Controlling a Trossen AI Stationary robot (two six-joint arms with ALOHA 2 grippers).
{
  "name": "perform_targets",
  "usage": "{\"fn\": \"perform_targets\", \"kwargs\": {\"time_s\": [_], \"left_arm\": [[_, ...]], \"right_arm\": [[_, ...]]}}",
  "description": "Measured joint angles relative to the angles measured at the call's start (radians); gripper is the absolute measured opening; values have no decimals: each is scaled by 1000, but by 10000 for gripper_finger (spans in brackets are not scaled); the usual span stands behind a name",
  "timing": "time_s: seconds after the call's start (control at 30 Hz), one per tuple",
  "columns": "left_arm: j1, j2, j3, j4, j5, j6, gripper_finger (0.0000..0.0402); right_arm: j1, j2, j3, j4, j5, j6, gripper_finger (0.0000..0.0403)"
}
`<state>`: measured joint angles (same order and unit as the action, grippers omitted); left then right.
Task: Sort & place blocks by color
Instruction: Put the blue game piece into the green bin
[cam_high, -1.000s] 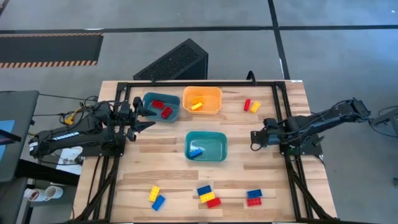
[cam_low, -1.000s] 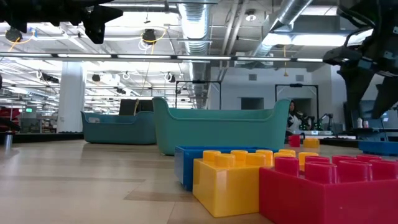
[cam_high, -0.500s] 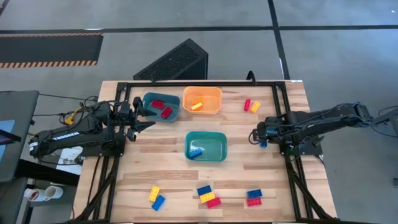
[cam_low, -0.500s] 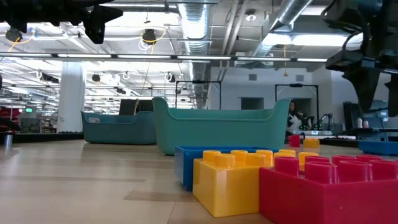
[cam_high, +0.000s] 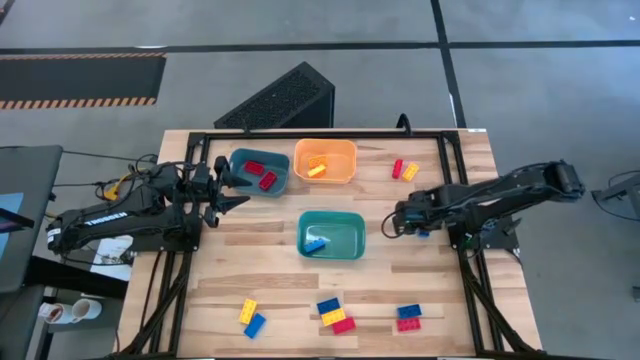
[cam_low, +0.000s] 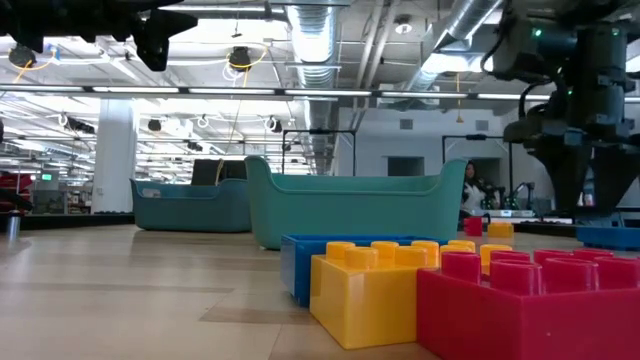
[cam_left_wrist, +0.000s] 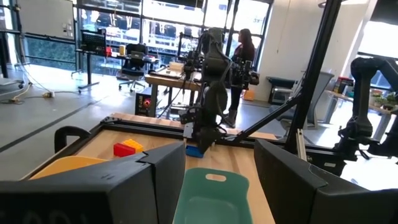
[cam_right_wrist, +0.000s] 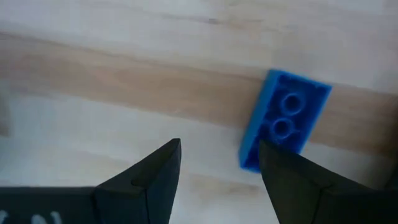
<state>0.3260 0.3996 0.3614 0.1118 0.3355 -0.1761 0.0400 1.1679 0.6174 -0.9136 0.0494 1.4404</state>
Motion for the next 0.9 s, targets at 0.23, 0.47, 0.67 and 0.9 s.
{"fn": "perform_targets", "kwargs": {"time_s": [0.23, 0.47, 0.67, 0.9], "left_arm": [[0, 0, 0, -1, 0, 3, 180], [0, 0, 0, -1, 0, 3, 180], [0, 0, 0, -2, -1, 7, 180], [0, 0, 0, -3, 4, 7, 180]], "right_arm": [[-62, 5, 0, -56, 16, -47, 246], [-124, 5, 0, -141, -15, -37, 296], [-159, 13, 0, -138, -29, -22, 361], [-179, 105, 0, -41, -58, -18, 399]]}}
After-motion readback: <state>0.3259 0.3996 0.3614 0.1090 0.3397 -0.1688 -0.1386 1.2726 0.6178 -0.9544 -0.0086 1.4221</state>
